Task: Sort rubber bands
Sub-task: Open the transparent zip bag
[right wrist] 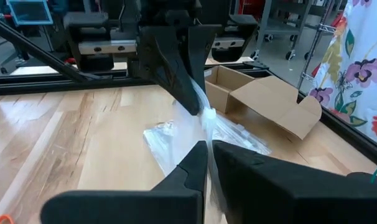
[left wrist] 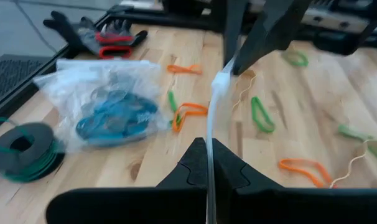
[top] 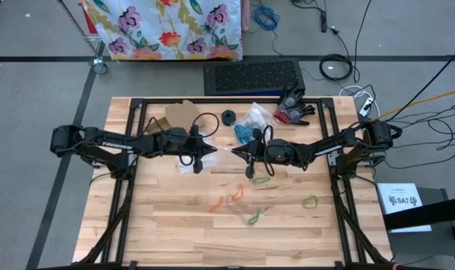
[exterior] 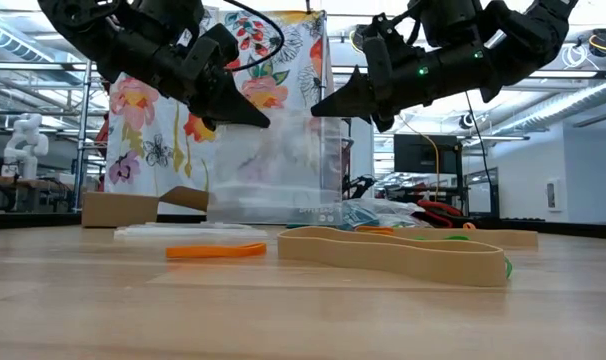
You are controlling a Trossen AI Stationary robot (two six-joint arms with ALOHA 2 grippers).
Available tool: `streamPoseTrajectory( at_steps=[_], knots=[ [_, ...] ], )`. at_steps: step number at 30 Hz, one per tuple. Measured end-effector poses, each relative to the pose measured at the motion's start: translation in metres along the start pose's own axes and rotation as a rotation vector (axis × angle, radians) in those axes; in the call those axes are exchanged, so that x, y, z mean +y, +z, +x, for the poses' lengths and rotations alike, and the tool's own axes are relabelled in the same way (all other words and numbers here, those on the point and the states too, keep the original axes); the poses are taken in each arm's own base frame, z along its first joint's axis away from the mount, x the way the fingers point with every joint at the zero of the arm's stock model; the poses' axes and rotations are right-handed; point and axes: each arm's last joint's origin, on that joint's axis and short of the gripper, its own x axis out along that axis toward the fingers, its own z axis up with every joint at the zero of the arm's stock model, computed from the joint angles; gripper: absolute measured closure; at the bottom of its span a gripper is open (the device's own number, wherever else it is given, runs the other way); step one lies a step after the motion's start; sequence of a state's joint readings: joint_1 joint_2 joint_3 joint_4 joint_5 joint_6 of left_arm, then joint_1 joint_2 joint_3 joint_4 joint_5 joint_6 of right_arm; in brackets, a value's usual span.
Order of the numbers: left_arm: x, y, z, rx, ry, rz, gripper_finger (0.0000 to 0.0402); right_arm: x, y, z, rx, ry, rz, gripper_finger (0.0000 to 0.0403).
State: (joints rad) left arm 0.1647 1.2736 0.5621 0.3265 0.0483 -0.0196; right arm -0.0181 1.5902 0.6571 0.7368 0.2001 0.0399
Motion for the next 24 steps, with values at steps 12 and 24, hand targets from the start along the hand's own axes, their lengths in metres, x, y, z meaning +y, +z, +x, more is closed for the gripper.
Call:
streamPoseTrajectory(
  at_steps=[12,24],
  knots=[
    [0.0014,0.0005,-0.0001,-0.005,0.009,-0.005,0.0387,0.0003,-0.0015,0.0000,0.016,0.017,-0.006,0.0400],
    [0.0011,0.0072,-0.0003,-0.074,-0.001,-0.017,0.0309,0.0004,-0.0016,0.0000,0.016,0.019,-0.006,0.0402]
  ],
)
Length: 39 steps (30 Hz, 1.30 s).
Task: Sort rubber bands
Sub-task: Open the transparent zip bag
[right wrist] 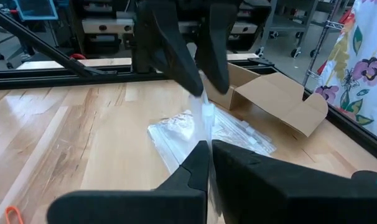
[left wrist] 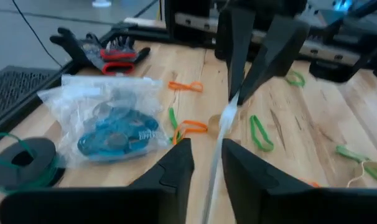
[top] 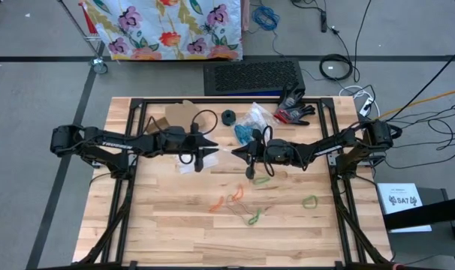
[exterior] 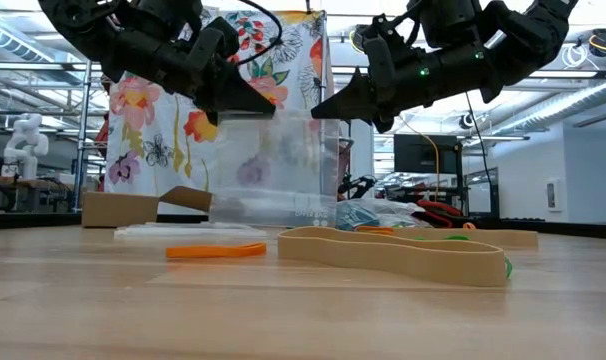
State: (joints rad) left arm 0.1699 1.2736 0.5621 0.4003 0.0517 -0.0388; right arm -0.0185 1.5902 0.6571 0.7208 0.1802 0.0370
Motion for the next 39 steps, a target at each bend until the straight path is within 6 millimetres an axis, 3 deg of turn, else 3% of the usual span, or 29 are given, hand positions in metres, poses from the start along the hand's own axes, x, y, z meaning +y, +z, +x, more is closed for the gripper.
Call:
streamPoseTrajectory(
  at_steps=[22,39],
  knots=[
    [-0.006,0.007,0.000,-0.073,-0.084,0.066,0.0295,0.002,0.008,0.000,-0.076,0.076,-0.021,0.0403],
    [-0.011,0.010,0.000,-0.109,-0.101,0.090,0.0294,0.002,0.027,0.008,-0.094,0.073,-0.065,0.0403]
  ],
)
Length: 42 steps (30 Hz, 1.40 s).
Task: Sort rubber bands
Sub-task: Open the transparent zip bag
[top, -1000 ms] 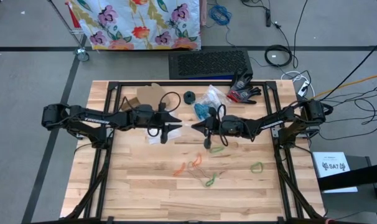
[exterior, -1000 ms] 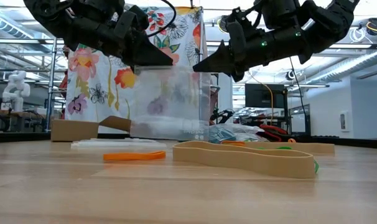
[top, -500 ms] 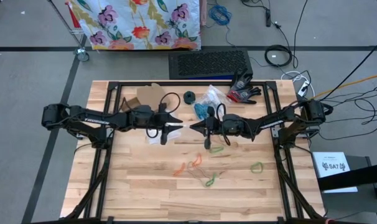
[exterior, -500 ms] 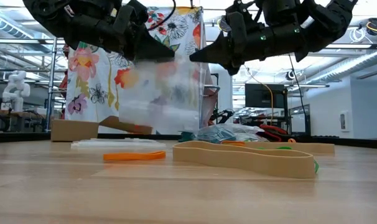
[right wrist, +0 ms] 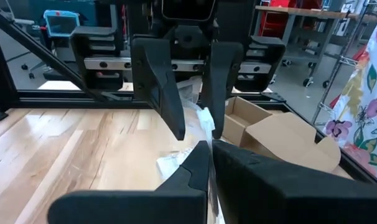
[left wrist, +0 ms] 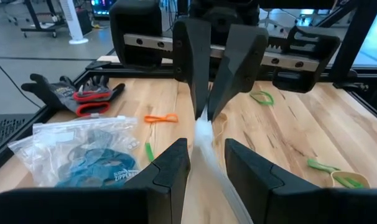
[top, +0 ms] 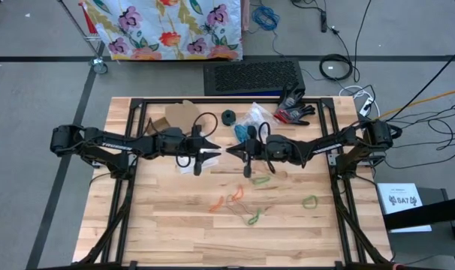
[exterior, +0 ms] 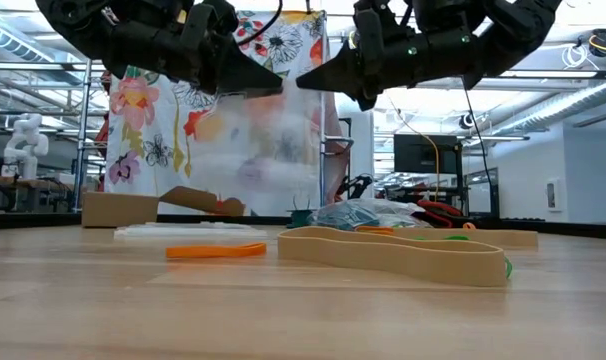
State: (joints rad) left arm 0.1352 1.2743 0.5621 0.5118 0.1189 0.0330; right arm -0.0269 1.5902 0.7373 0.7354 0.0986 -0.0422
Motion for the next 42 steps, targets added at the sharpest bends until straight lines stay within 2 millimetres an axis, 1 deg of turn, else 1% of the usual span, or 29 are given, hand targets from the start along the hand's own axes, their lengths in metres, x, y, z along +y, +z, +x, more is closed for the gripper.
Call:
streamPoseTrajectory(
  at_steps=[6,20,23,34,40,42],
  knots=[
    [0.0003,0.0010,0.0000,-0.011,0.005,0.002,0.0294,0.0002,0.0033,0.0033,0.032,0.002,-0.012,0.0403],
    [0.0005,0.0043,-0.0001,-0.044,0.009,0.006,0.0296,0.0000,0.0040,0.0035,0.028,0.001,-0.029,0.0403],
    [0.0005,0.0043,-0.0001,-0.045,0.009,0.006,0.0307,0.0000,0.0041,0.0035,0.027,0.001,-0.029,0.0403],
    [0.0006,0.0042,-0.0001,-0.044,0.011,0.014,0.0369,-0.0001,0.0040,0.0035,0.028,-0.003,-0.029,0.0403],
    [0.0005,0.0018,0.0001,-0.019,0.011,0.011,0.0372,-0.0002,0.0020,0.0034,0.049,-0.013,-0.030,0.0403],
    [0.0006,0.0001,0.0002,-0.002,0.016,0.009,0.0372,0.0002,0.0001,0.0032,0.071,-0.048,-0.034,0.0403]
  ],
)
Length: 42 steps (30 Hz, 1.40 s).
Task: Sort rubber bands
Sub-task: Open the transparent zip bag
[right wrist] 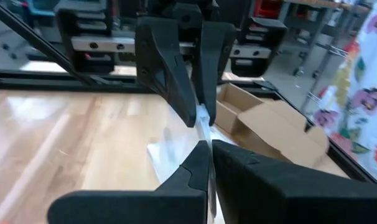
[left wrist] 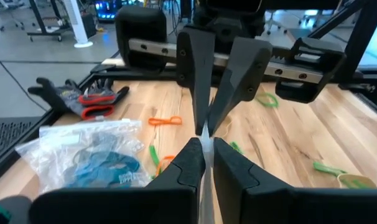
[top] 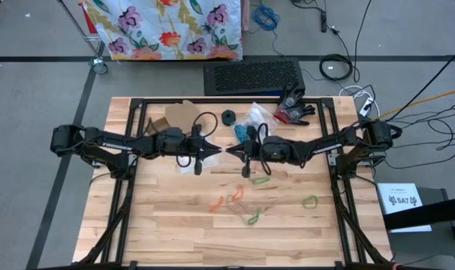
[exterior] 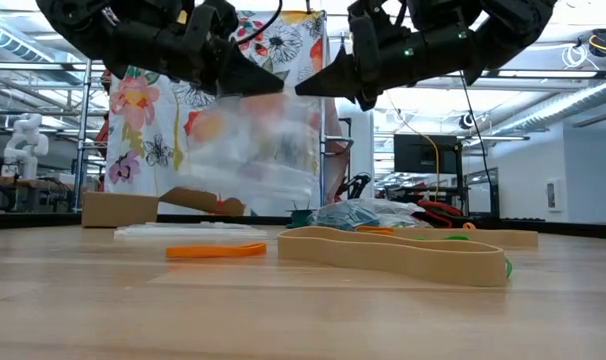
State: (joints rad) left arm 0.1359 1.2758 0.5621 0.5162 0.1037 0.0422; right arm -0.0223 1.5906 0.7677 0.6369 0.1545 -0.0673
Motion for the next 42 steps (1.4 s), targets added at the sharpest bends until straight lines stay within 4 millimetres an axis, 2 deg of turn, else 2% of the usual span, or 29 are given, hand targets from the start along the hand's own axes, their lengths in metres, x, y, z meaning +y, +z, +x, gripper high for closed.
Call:
streamPoseTrajectory(
  at_steps=[10,18,42],
  knots=[
    [0.004,-0.006,-0.001,0.059,0.017,-0.012,0.0372,0.009,-0.008,-0.003,0.098,-0.144,-0.029,0.0402],
    [0.010,-0.011,-0.002,0.114,0.046,-0.024,0.0372,0.008,-0.022,-0.007,0.234,-0.280,-0.010,0.0402],
    [0.016,-0.023,-0.005,0.234,0.104,-0.046,0.0372,0.007,-0.030,-0.009,0.312,-0.298,0.008,0.0403]
  ],
)
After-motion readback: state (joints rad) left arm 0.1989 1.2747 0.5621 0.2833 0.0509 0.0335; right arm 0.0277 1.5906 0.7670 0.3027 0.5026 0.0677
